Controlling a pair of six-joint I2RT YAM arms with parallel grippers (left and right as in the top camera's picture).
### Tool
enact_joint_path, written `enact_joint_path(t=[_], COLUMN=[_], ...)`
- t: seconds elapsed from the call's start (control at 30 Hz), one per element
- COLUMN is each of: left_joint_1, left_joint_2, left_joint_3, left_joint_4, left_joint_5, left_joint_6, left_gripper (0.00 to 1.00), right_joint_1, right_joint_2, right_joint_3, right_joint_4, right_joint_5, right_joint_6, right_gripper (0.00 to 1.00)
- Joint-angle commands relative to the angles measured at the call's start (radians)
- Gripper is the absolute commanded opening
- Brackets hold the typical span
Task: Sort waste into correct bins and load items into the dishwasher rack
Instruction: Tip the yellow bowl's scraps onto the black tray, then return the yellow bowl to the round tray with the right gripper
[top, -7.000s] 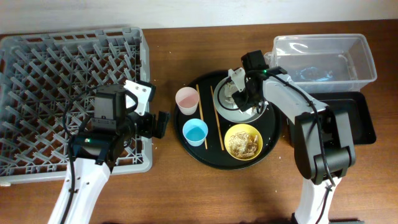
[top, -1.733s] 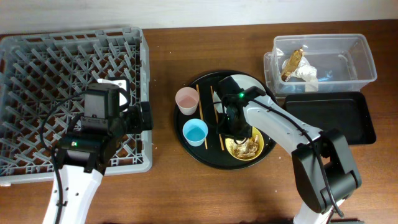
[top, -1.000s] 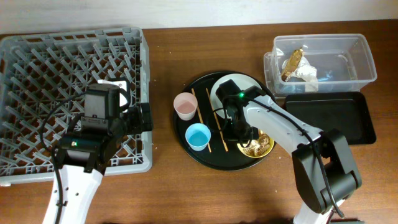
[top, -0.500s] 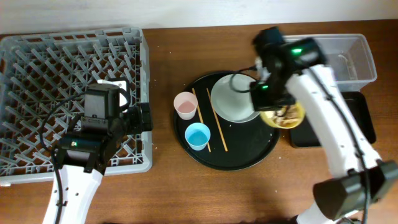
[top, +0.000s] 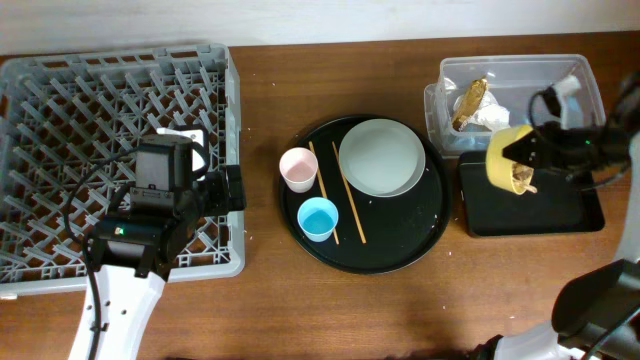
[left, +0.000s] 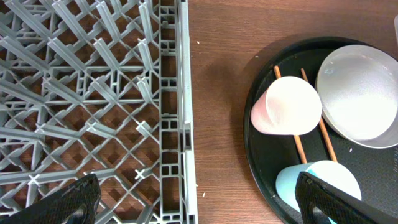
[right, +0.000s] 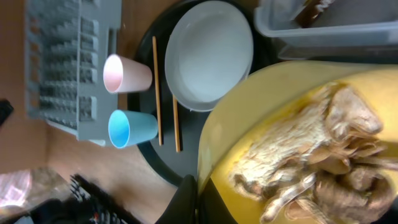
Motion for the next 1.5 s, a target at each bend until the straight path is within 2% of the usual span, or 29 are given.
enact_joint_path(t=[0.0,0.07,0.17,0.33,0.5,0.93,1.1,1.23,1.3,1.47], left_joint_1=[-0.002,-0.002,-0.002,-0.002,-0.002,-0.002,-0.002,-0.002,-0.002,-0.002], left_joint_2=[-0.008,-0.008,-0.008,-0.008,-0.008,-0.008,-0.008,-0.008,-0.008,-0.008], left_joint_3=[0.014,0.014,0.014,0.014,0.014,0.014,0.014,0.014,0.014,0.014], left_joint_4=[-0.001,-0.001,-0.001,-0.001,-0.001,-0.001,-0.001,-0.001,-0.001,-0.001], left_joint_5=[-0.011,-0.011,-0.011,-0.011,-0.011,-0.011,-0.011,-0.011,-0.011,-0.011], left_joint_6=[-0.009,-0.009,-0.009,-0.009,-0.009,-0.009,-0.009,-0.009,-0.009,-0.009], left_gripper=[1.00,1.00,1.00,0.99,0.99,1.00,1.00,1.00,1.00,1.00], right_joint_1=[-0.101,-0.142,-0.188,-0.228,-0.253,-0.352,-0.353,-0.353,-0.351,-0.351], right_joint_2=[-0.011,-0.011,-0.005,0.036,0.042,0.054,0.054,0.054,0.048,0.051], right_joint_3=[-0.127,-0.214,-0.332,-0.385,-0.385,-0.386,-0.386,-0.386,-0.386,-0.386], right_joint_4=[0.102,0.189,0.292,0.420,0.449,0.438,0.397,0.434,0.362,0.405], right_joint_5=[-0.234,-0.312,-0.330,-0.447,-0.616,-0.656,-0.686,-0.691,-0.719,-0.718], right_joint_6=[-0.061,-0.061,-0.060,-0.064,-0.042,0.274,0.261,0.243,0.161,0.220], right_gripper=[0.04,0.04,0.04,0.04,0.04,0.04,0.04,0.04,0.04,0.04])
